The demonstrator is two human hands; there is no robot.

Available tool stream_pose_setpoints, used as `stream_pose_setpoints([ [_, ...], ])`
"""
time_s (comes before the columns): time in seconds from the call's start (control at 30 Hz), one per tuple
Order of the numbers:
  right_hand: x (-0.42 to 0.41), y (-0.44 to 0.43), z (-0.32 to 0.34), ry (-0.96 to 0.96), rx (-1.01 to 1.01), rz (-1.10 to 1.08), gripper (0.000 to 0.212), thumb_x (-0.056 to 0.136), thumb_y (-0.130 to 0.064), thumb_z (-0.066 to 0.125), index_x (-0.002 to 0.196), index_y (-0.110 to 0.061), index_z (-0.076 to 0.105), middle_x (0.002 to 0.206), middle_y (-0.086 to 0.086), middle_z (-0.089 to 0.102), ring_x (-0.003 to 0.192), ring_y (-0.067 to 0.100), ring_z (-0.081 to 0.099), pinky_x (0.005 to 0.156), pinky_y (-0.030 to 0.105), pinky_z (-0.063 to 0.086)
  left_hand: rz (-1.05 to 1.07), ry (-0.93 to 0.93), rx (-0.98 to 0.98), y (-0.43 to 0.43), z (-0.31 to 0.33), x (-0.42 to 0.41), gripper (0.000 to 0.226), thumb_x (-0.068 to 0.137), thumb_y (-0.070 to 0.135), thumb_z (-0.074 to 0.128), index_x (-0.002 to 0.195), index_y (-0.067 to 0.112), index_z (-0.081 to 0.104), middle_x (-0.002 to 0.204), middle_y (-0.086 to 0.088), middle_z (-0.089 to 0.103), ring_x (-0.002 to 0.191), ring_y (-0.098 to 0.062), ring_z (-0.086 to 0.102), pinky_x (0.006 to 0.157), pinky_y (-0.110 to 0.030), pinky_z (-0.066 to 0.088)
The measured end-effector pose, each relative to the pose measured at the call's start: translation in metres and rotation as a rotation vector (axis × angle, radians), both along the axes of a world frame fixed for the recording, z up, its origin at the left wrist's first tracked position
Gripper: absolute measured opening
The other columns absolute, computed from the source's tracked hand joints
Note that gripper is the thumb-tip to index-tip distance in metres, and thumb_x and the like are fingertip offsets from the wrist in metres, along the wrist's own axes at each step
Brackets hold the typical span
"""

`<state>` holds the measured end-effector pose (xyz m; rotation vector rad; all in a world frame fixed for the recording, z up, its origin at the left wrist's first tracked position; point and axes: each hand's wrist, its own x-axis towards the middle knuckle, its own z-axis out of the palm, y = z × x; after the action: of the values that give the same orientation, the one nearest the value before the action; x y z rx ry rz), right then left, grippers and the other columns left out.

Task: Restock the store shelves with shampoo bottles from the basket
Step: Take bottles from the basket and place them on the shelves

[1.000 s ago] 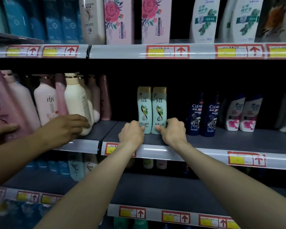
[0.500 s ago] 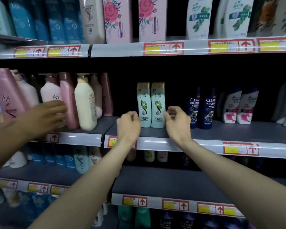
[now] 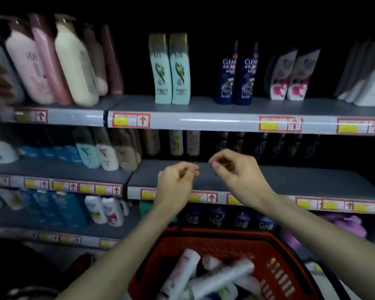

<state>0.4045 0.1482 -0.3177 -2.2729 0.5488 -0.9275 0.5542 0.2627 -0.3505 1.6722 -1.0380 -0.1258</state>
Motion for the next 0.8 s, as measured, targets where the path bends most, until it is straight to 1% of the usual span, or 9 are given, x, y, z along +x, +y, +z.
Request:
stream_pose_setpoints([
  [0.1, -0.026, 0.004, -0.051, 0.057, 0.062, -0.004, 0.013, 0.097, -0.02, 0.065, 0.093, -0.031, 0.07, 0.084, -0.018, 0.073, 0.08, 0.001, 0.069, 0.069, 0.009, 0.047, -0.033, 0.042, 0.047, 0.005, -0.041, -0.019, 0.027, 0.095, 0.013, 0.056, 0.089, 0.032, 0.074, 0.079, 0.016, 0.077, 0.077, 0.001, 0.072, 0.077, -0.026, 0.056],
  [0.23, -0.053, 0.003, -0.116, 0.163, 0.209, -0.067, 0.014, 0.093, -0.015, 0.066, 0.095, -0.028, 0.072, 0.083, -0.013, 0.074, 0.078, 0.003, 0.07, 0.069, 0.019, 0.052, -0.053, 0.106, 0.18, 0.009, -0.088, -0.031, 0.029, 0.085, 0.024, 0.049, 0.09, 0.025, 0.077, 0.082, 0.007, 0.079, 0.078, -0.01, 0.074, 0.083, -0.036, 0.061],
  [0.33, -0.07, 0.001, -0.153, 0.297, 0.257, -0.081, 0.019, 0.092, -0.011, 0.065, 0.102, -0.025, 0.074, 0.087, -0.013, 0.075, 0.084, -0.001, 0.069, 0.077, 0.021, 0.054, -0.078, 0.023, 0.372, 0.016, -0.123, -0.031, 0.027, 0.089, 0.024, 0.053, 0.095, 0.025, 0.079, 0.087, 0.01, 0.078, 0.086, -0.009, 0.073, 0.086, -0.034, 0.06],
  [0.43, -0.077, -0.003, -0.17, 0.471, 0.267, -0.054, 0.018, 0.091, -0.015, 0.066, 0.105, -0.023, 0.074, 0.09, -0.01, 0.076, 0.089, 0.005, 0.07, 0.085, 0.028, 0.056, -0.139, -0.064, 0.569, 0.02, -0.143, -0.027, 0.022, 0.096, 0.017, 0.059, 0.099, 0.025, 0.079, 0.099, 0.008, 0.079, 0.098, -0.011, 0.072, 0.09, -0.032, 0.058],
  [0.53, -0.079, -0.007, -0.179, 0.515, 0.283, -0.031, 0.015, 0.092, -0.017, 0.066, 0.103, -0.025, 0.074, 0.089, -0.012, 0.074, 0.088, 0.003, 0.069, 0.083, 0.024, 0.056, -0.173, -0.122, 0.689, 0.024, -0.15, -0.024, 0.02, 0.096, 0.018, 0.059, 0.101, 0.023, 0.078, 0.105, 0.001, 0.077, 0.1, -0.017, 0.071, 0.089, -0.036, 0.058],
  [0.63, -0.082, -0.009, -0.189, 0.623, 0.263, -0.004, 0.014, 0.093, -0.019, 0.066, 0.102, -0.029, 0.072, 0.092, -0.013, 0.073, 0.09, 0.004, 0.068, 0.075, 0.016, 0.052, -0.234, -0.18, 0.825, 0.029, -0.154, -0.026, 0.022, 0.095, 0.016, 0.056, 0.098, 0.024, 0.077, 0.096, 0.004, 0.075, 0.094, -0.022, 0.07, 0.079, -0.035, 0.057],
  [0.7, -0.085, -0.009, -0.198, 0.723, 0.252, 0.0, 0.012, 0.093, -0.024, 0.065, 0.101, -0.029, 0.071, 0.095, -0.008, 0.073, 0.091, 0.011, 0.068, 0.076, 0.022, 0.055, -0.286, -0.193, 0.888, 0.034, -0.16, -0.027, 0.025, 0.095, 0.015, 0.055, 0.104, 0.023, 0.077, 0.099, 0.003, 0.074, 0.094, -0.021, 0.07, 0.077, -0.032, 0.056],
  [0.77, -0.087, -0.009, -0.207, 0.816, 0.257, -0.07, 0.014, 0.089, -0.029, 0.063, 0.092, -0.024, 0.075, 0.092, -0.003, 0.074, 0.088, 0.019, 0.069, 0.077, 0.034, 0.058, -0.267, -0.212, 0.944, 0.035, -0.166, -0.023, 0.029, 0.095, 0.014, 0.055, 0.114, 0.018, 0.075, 0.114, -0.005, 0.073, 0.103, -0.025, 0.068, 0.086, -0.035, 0.056],
  [0.8, -0.088, -0.008, -0.211, 0.85, 0.293, -0.119, 0.02, 0.086, -0.033, 0.062, 0.087, -0.018, 0.076, 0.085, 0.0, 0.074, 0.083, 0.022, 0.07, 0.072, 0.034, 0.058, -0.239, -0.222, 0.987, 0.035, -0.168, -0.019, 0.027, 0.094, 0.015, 0.054, 0.112, 0.016, 0.075, 0.118, -0.008, 0.072, 0.106, -0.027, 0.067, 0.089, -0.037, 0.056],
])
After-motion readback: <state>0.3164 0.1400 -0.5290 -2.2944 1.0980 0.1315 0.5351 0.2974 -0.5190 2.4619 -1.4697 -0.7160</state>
